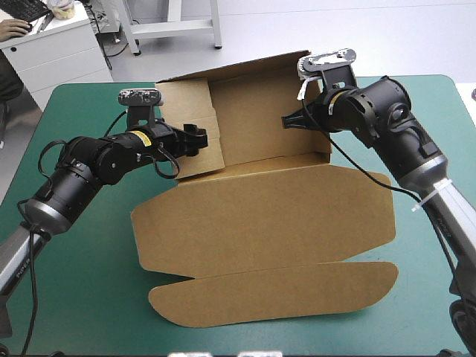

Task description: Fold the box

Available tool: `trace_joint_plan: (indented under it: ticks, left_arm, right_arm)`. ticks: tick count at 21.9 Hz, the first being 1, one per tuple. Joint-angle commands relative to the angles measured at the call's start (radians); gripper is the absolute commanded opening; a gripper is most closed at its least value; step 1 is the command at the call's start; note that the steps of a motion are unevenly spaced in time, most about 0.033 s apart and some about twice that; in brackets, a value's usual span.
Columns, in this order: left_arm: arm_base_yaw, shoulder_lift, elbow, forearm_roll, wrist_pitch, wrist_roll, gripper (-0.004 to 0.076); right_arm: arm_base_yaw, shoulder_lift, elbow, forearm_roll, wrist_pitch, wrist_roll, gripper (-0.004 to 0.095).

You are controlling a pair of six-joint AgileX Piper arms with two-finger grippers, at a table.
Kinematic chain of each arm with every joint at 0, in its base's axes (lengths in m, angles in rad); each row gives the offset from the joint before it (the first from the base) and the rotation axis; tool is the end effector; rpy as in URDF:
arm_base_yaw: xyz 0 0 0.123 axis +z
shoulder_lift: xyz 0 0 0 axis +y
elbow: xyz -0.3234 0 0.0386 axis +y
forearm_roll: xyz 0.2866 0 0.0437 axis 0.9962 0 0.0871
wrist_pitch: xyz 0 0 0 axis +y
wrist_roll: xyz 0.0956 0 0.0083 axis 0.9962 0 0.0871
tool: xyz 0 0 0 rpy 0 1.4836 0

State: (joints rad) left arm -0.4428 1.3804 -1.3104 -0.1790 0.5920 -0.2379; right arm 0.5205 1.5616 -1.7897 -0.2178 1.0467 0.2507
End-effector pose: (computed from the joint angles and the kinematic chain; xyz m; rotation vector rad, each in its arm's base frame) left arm 0.3087 -0.1569 0.4200 0.1211 2.1903 -0.5848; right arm 0.3349 0.1713 0.4918 -0.3348 2.2551 0.1311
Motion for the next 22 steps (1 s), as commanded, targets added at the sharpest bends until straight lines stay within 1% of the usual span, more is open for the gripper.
trace_joint_plan:
  ticks: [1, 3, 4, 6, 7, 11, 13, 14, 15, 16, 19, 21, 22]
  left_arm:
    - [-0.006, -0.027, -0.038, -0.017, -0.099, -0.010, 0.0398]
    - [-0.006, -0.027, -0.038, -0.012, -0.113, -0.010, 0.0276]
    - [-0.006, -0.027, -0.038, -0.012, -0.120, -0.010, 0.0202]
    - [-0.006, -0.027, -0.038, -0.010, -0.129, -0.010, 0.0028]
    - [-0.006, -0.027, -0.038, -0.007, -0.131, -0.010, -0.0006]
    - [-0.006, -0.027, -0.039, -0.001, -0.133, -0.010, -0.0010]
    - [-0.006, -0.017, -0.058, 0.003, -0.090, -0.010, -0.0010]
    - [-0.006, 0.014, -0.115, 0.035, 0.010, -0.010, -0.0010]
    - [-0.006, 0.031, -0.153, 0.060, 0.057, -0.010, -0.0010]
    - [-0.006, 0.086, -0.240, 0.107, 0.163, -0.010, -0.0010]
    - [-0.006, 0.220, -0.421, 0.162, 0.348, -0.008, -0.0010]
    - [-0.006, 0.292, -0.495, 0.154, 0.416, -0.023, -0.0010]
    - [-0.006, 0.324, -0.519, 0.152, 0.431, -0.040, -0.0010]
  right_arm:
    - [0.015, -0.041, -0.029, 0.056, -0.079, -0.003, -0.0018]
    - [0.015, -0.041, -0.029, 0.056, -0.079, -0.003, -0.0018]
    - [0.015, -0.041, -0.029, 0.056, -0.077, -0.003, -0.0018]
    - [0.015, -0.041, -0.029, 0.056, -0.073, 0.001, -0.0018]
    - [0.015, -0.041, -0.029, 0.056, -0.071, 0.001, -0.0018]
    - [0.015, -0.041, -0.029, 0.056, -0.051, 0.004, -0.0018]
    - [0.015, -0.041, -0.029, 0.056, -0.025, 0.005, -0.0019]
    - [0.015, -0.041, -0.029, 0.056, 0.006, -0.002, -0.0019]
    - [0.015, -0.041, -0.029, 0.056, 0.020, -0.017, -0.0019]
    - [0.013, -0.039, -0.029, 0.056, 0.048, -0.025, -0.0019]
    - [-0.042, -0.008, -0.029, 0.101, 0.049, -0.025, -0.0019]
    - [-0.099, 0.044, -0.029, 0.169, 0.096, -0.049, -0.0020]
    - [-0.125, 0.075, -0.029, 0.200, 0.118, -0.062, -0.0020]
